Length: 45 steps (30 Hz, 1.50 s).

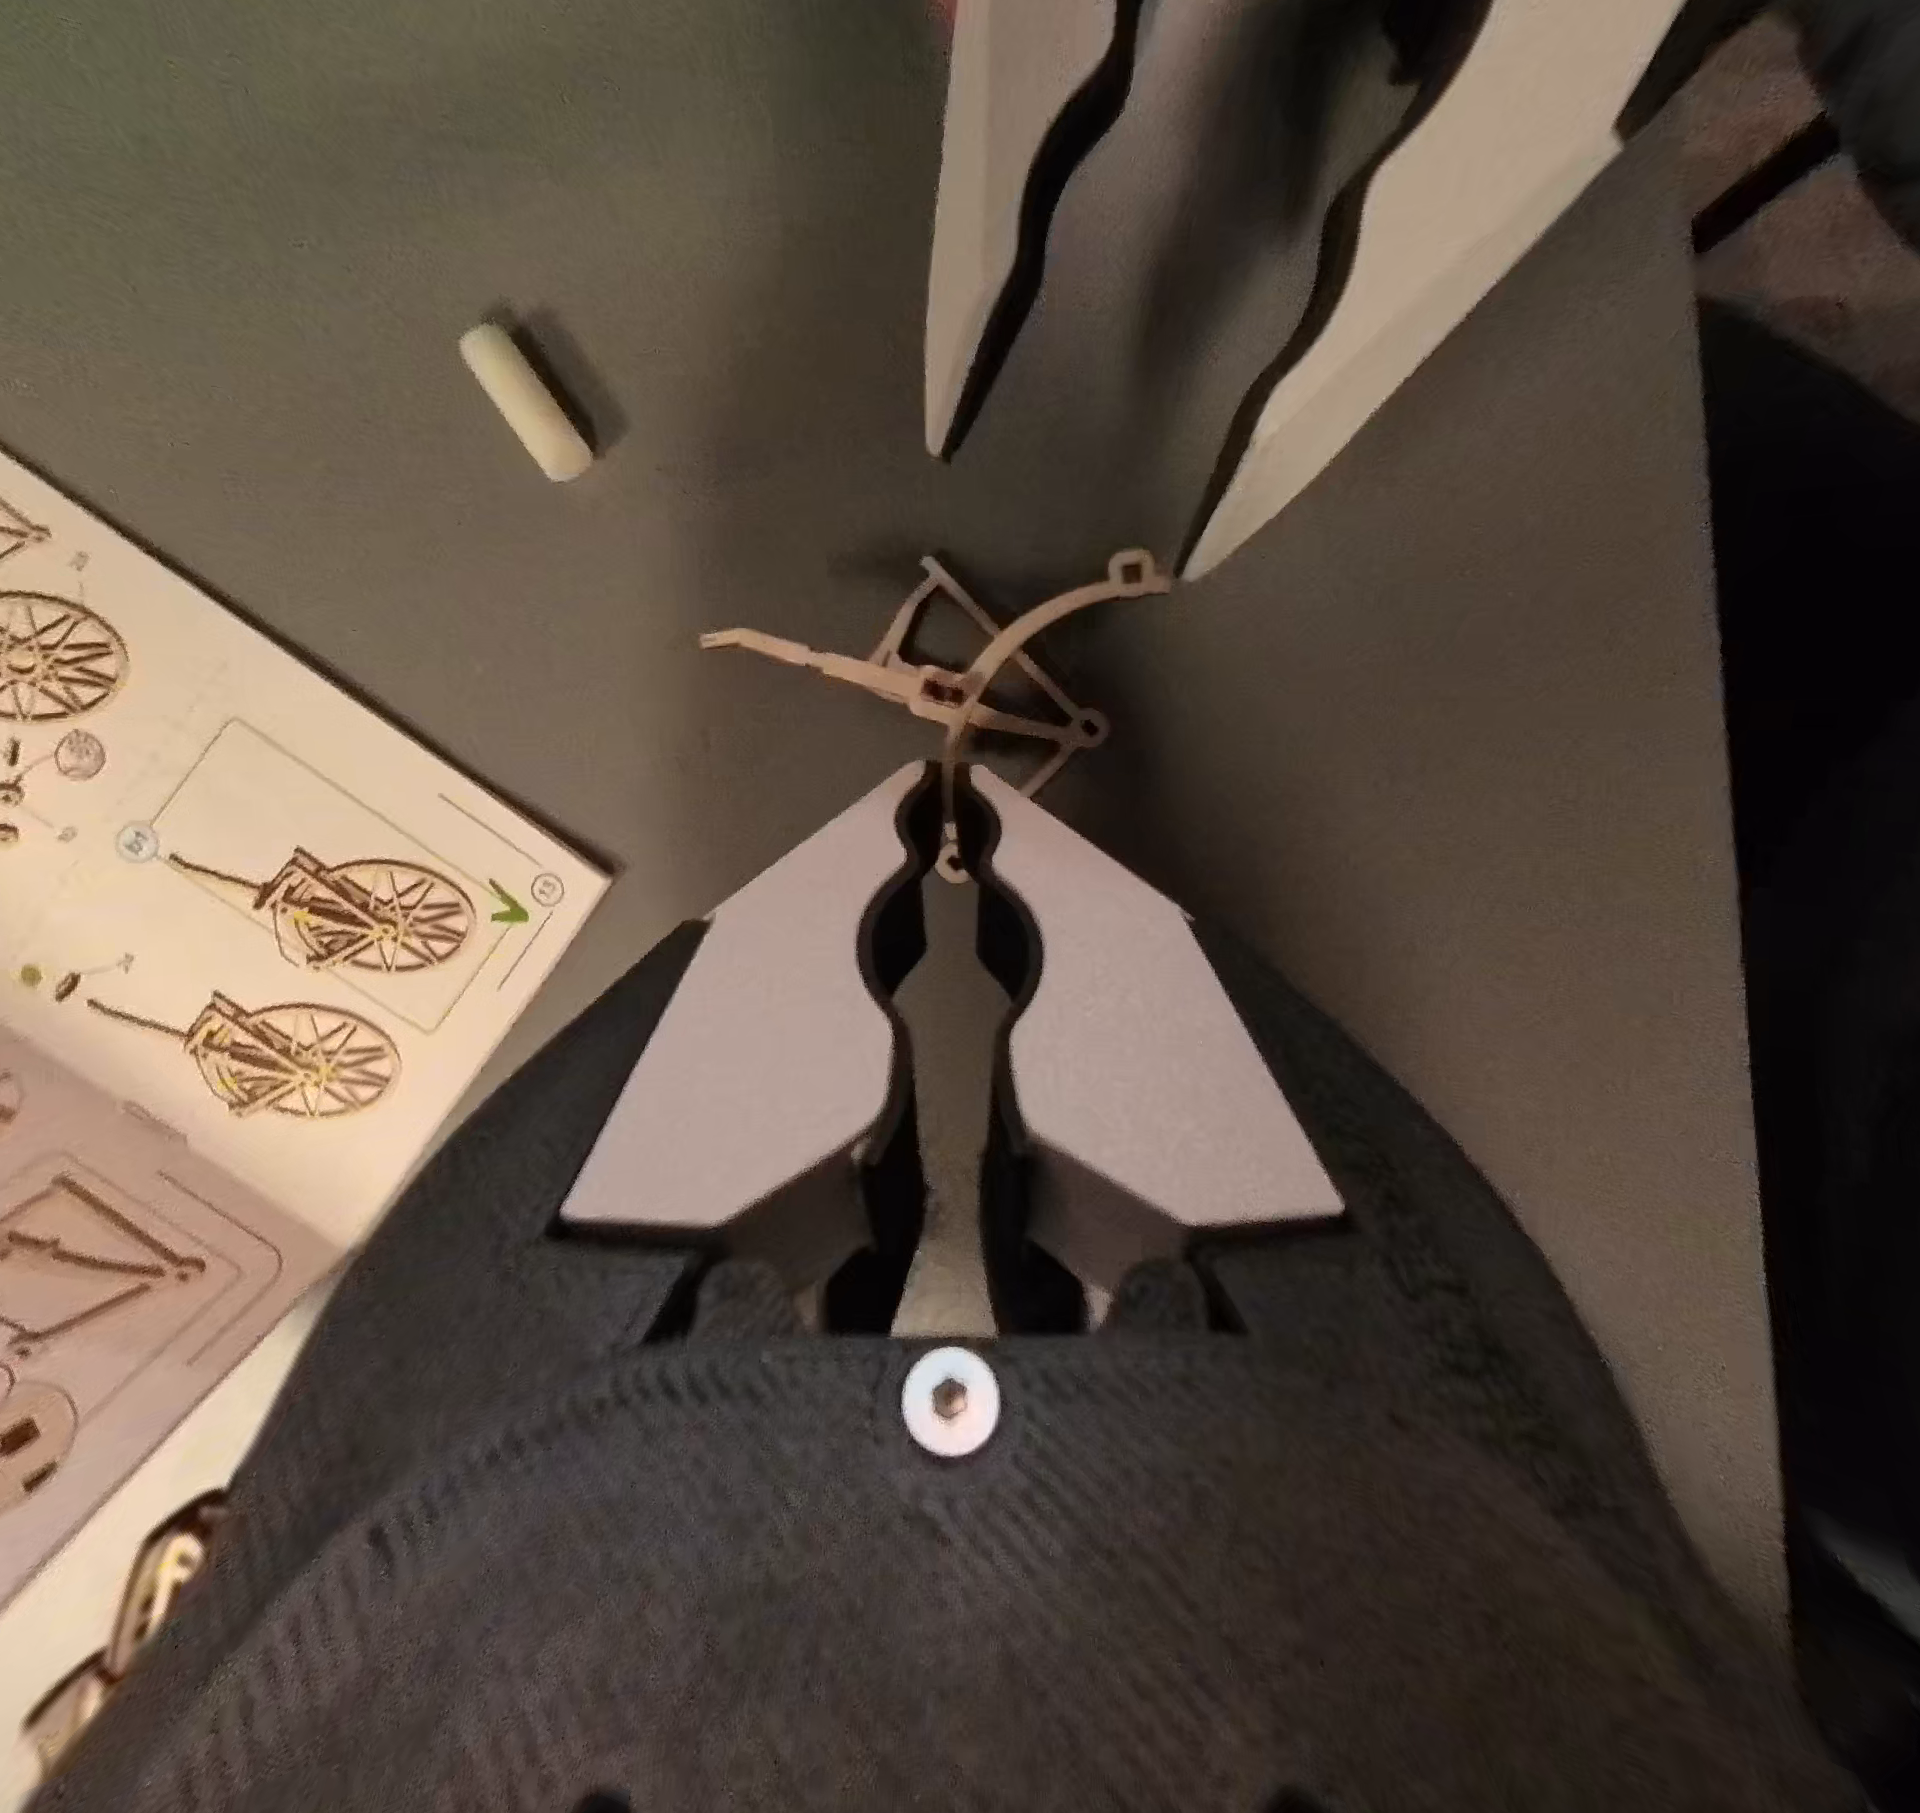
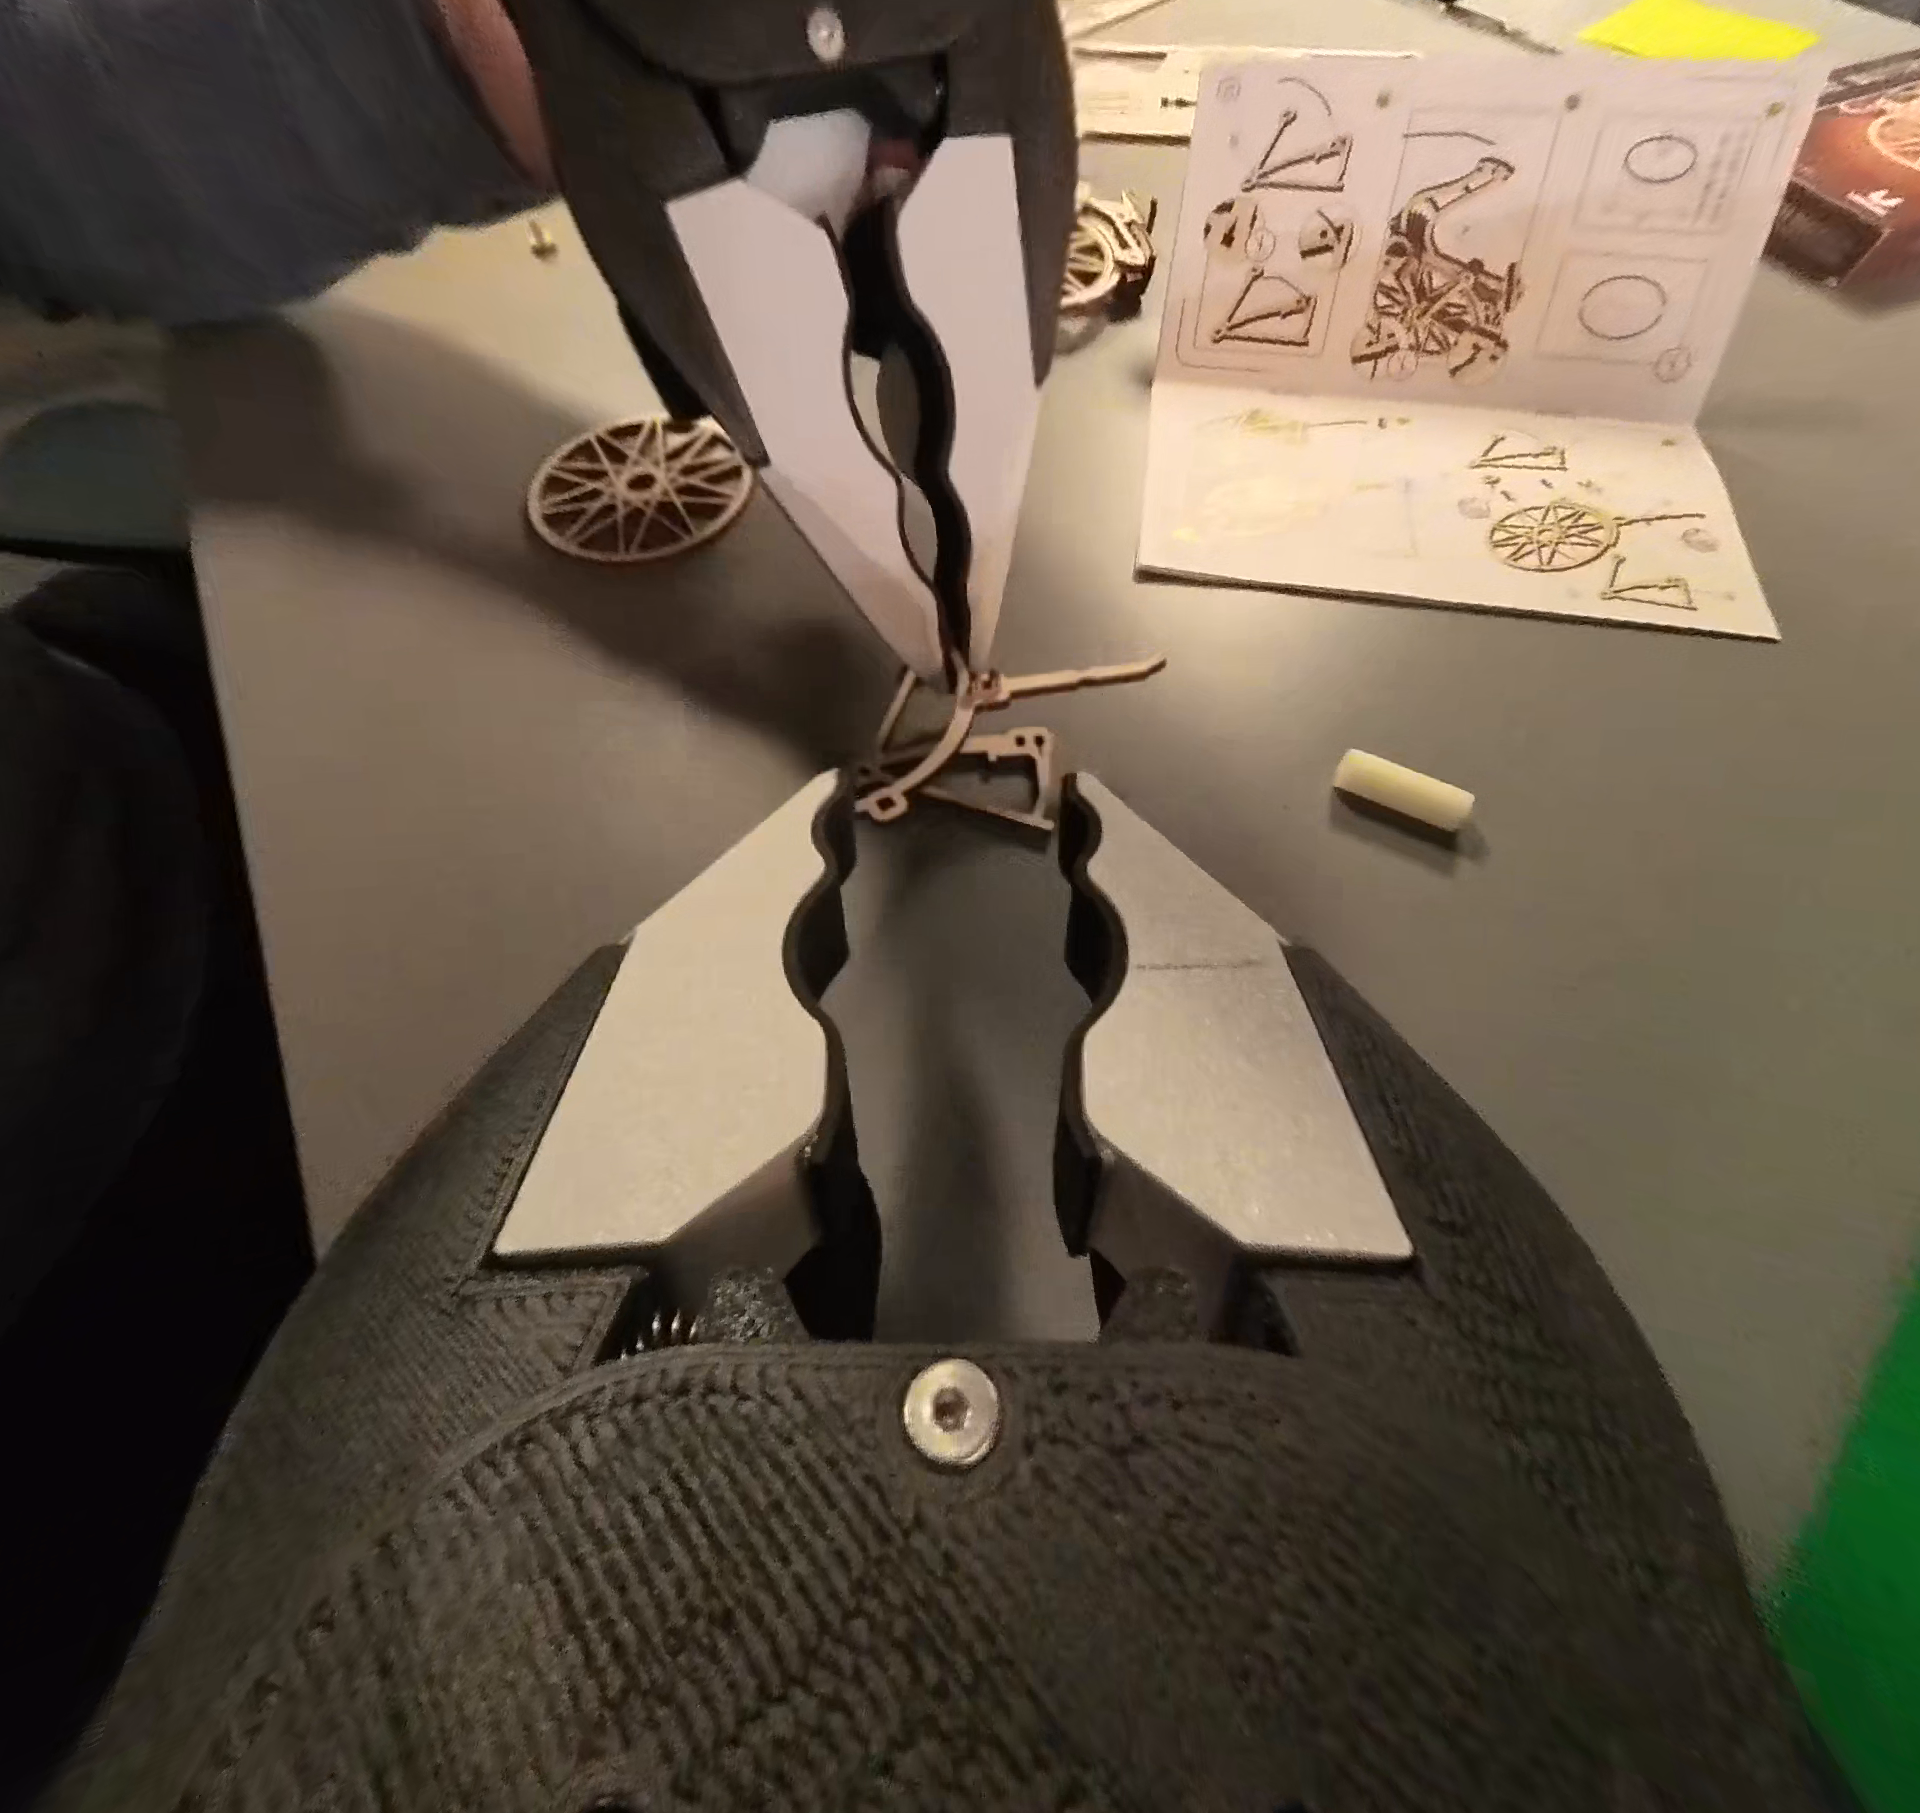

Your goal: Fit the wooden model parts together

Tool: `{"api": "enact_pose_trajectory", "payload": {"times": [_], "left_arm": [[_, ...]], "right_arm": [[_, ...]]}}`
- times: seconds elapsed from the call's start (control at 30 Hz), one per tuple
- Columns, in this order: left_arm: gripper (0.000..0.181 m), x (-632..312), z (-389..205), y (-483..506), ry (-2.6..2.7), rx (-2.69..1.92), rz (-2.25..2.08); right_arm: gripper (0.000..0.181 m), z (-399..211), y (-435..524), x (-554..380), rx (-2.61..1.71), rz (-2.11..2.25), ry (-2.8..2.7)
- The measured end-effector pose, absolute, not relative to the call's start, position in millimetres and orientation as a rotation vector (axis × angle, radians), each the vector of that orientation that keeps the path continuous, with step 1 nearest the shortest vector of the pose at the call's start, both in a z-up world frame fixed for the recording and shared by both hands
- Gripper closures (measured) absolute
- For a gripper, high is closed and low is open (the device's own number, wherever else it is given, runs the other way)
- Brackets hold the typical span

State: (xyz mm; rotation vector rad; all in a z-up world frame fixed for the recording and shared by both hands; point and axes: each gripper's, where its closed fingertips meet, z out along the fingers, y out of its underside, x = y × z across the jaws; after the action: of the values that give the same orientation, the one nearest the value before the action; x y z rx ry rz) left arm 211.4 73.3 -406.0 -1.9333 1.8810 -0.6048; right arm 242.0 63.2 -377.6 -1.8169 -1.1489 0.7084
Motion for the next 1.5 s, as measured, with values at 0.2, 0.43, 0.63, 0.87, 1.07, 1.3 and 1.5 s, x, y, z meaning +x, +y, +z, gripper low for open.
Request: {"api": "enact_pose_trajectory", "payload": {"times": [0.2, 0.43, 0.63, 0.87, 1.07, 1.3, 1.5], "left_arm": [[0.18, 213.7, -411.9, 78.1, 1.945, -1.966, -0.581], [0.18, 214.9, -410.7, 81.8, 1.973, -1.961, -0.576], [0.181, 214.7, -412.2, 81.5, 1.991, -1.957, -0.55], [0.181, 216.1, -412.4, 80.6, 1.978, -1.954, -0.532], [0.135, 219.0, -388.5, 90.8, 1.772, -1.833, -0.511], [0.156, 199.4, -369.0, 57.3, 1.604, -1.721, -0.854], [0.158, 195.0, -397.6, 59.8, 1.824, -1.599, -0.563]], "right_arm": [[0.149, -380.5, 71.2, 236.7, -1.798, 0.673, -1.22], [0.158, -392.1, 87.3, 222.7, -1.829, 0.649, -1.318], [0.171, -394.0, 89.9, 219.3, -1.825, 0.663, -1.325], [0.177, -396.0, 88.4, 220.3, -1.859, 0.688, -1.309], [0.178, -382.0, 90.8, 221.2, -1.927, 0.958, -1.101], [0.178, -380.9, 91.7, 219.1, -1.991, 1.152, -0.999], [0.177, -391.3, 93.0, 219.8, -2.062, 1.18, -1.048]]}}
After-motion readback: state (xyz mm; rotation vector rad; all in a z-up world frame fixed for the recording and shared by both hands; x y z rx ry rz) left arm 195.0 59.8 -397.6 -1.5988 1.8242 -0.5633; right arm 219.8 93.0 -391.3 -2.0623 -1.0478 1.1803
